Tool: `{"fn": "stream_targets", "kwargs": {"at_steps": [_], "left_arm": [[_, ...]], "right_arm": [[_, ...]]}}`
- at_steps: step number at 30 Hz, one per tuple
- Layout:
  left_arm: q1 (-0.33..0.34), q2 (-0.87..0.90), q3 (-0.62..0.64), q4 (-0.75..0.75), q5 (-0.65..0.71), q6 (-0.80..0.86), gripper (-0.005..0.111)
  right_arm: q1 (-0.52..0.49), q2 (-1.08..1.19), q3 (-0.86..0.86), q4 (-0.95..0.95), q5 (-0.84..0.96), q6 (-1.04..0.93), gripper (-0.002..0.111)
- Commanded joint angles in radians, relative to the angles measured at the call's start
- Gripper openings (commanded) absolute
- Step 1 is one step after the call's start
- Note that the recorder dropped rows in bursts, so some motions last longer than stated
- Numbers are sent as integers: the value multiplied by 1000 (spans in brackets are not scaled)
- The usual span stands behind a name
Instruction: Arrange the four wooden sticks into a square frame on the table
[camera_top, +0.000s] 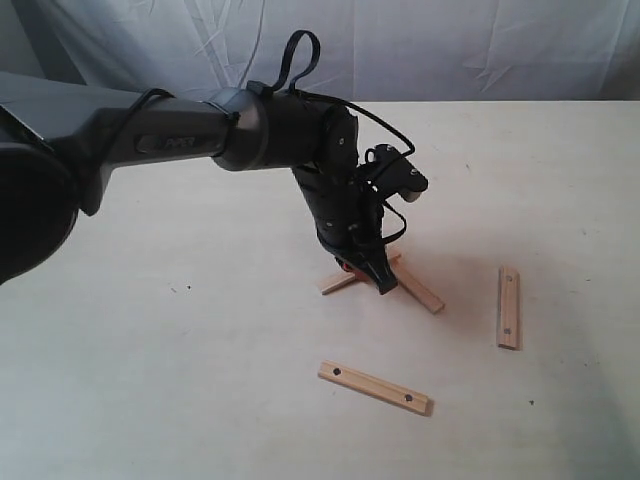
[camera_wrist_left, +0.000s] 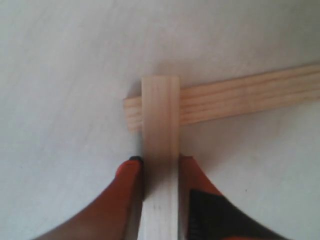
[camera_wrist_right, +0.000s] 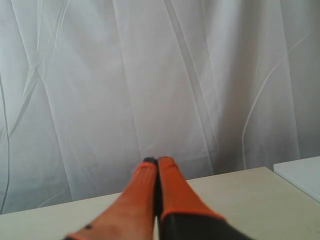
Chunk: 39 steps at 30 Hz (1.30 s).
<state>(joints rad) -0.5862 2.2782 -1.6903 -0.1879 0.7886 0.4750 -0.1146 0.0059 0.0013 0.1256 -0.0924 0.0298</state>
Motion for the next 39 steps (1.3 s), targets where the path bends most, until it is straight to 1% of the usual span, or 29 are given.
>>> {"fn": "stream_targets", "kwargs": {"at_steps": [1,3,7,9,10,13,16,18,19,20,21,22,23,24,25,26,28,31,32,34,37,39], "left_arm": [[-4,4,-5,5,-7,4,2],[-4,4,-5,5,-7,4,8],[-4,2,-5,5,-7,-3,32],[-4,0,-12,5,-3,-5,39],[-4,-4,-21,5,5,-19,41],[-4,-23,-67,-7,62,-107,40],[-4,-36,-115,-29,166,-109,40],[-4,-44,-140,-83,179,-111,39],[-23,-45,-154,-125,164,-140,34],[-57,-45,-169,-116,146,-142,28],[-90,-45,-178,-87,125,-150,24],[-137,-45,-185,-17,88,-193,22],[-173,-42,-196,49,60,-270,22],[-212,-30,-210,145,38,-382,22],[-238,-15,-221,210,24,-459,21],[-256,5,-236,227,12,-526,20],[-270,27,-256,224,-8,-600,19],[-283,66,-293,196,-31,-656,19],[-285,76,-300,177,-36,-658,20],[-285,96,-305,121,-63,-674,26],[-285,120,-305,64,-85,-700,43],[-285,127,-305,47,-91,-703,50]], "right_arm": [[-6,-6,-1,-4,-9,-4,0],[-6,-6,-1,-4,-9,-4,0],[-6,-6,-1,-4,-9,-4,0],[-6,-6,-1,-4,-9,-4,0],[-6,-6,-1,-4,-9,-4,0],[-6,-6,-1,12,-14,-4,0],[-6,-6,-1,45,-16,-4,0],[-6,-6,-1,122,-25,-4,0],[-6,-6,-1,190,-29,-4,0],[-6,-6,-1,223,-32,-4,0],[-6,-6,-1,225,-34,-4,0],[-6,-6,-1,225,-37,-4,0],[-6,-6,-1,225,-37,-4,0],[-6,-6,-1,225,-37,-4,0],[-6,-6,-1,225,-37,-4,0],[-6,-6,-1,225,-44,-4,0],[-6,-6,-1,225,-44,-4,0],[-6,-6,-1,225,-44,-4,0],[-6,-6,-1,225,-44,-4,0],[-6,-6,-1,225,-44,-4,0],[-6,-6,-1,225,-44,-4,0],[-6,-6,-1,225,-33,-4,0]]}}
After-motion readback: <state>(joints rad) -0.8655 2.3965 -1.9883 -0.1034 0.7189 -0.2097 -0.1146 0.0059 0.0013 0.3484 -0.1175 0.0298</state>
